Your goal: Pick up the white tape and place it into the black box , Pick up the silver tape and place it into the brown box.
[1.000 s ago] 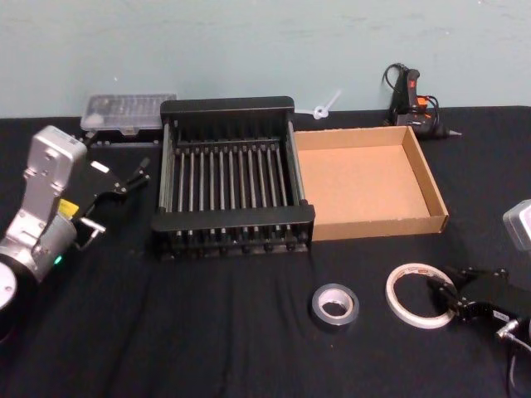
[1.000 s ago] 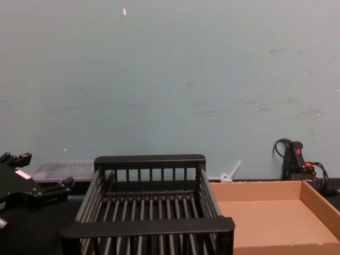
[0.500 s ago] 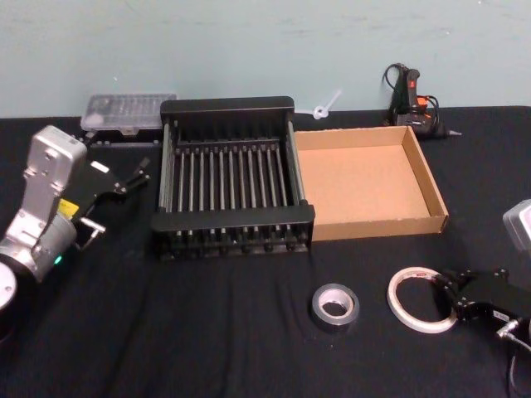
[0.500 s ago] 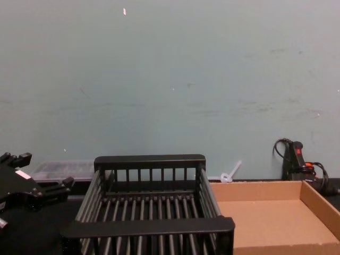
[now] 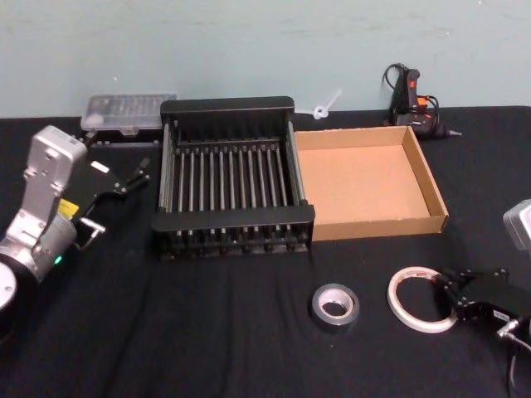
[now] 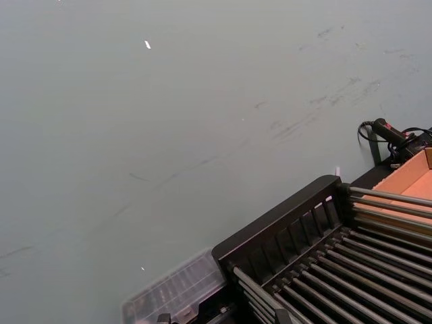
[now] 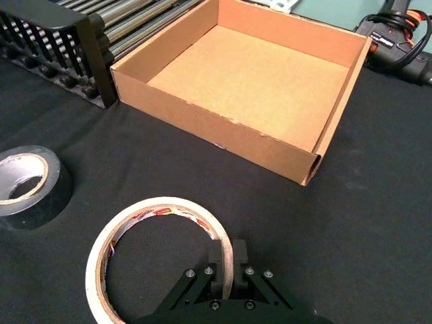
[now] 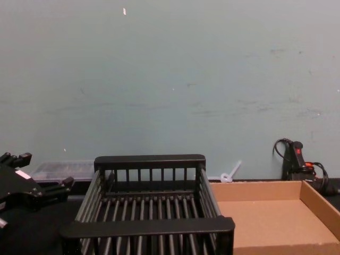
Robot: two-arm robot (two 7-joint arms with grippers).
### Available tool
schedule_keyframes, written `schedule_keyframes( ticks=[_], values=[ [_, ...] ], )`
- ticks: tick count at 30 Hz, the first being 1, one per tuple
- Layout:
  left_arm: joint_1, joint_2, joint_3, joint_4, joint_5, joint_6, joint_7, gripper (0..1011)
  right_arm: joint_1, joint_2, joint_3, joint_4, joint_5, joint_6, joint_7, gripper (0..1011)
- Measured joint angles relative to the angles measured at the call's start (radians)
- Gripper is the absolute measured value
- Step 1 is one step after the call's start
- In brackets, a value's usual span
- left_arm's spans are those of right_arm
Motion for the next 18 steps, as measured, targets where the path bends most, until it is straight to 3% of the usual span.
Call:
schedule_keyframes(
  ticks=[9, 18],
  values=[
    [0.000, 0.000, 0.000, 0.000, 0.000, 0.000, 0.000, 1001, -0.002, -0.006, 0.020, -0.023, 0.002, -0.006, -0.001, 95],
    [0.000, 0.000, 0.000, 0.000, 0.000, 0.000, 0.000, 1001, 0.041, -0.027, 0.032, -0.034, 0.002, -0.024, -0.012, 95]
  ],
)
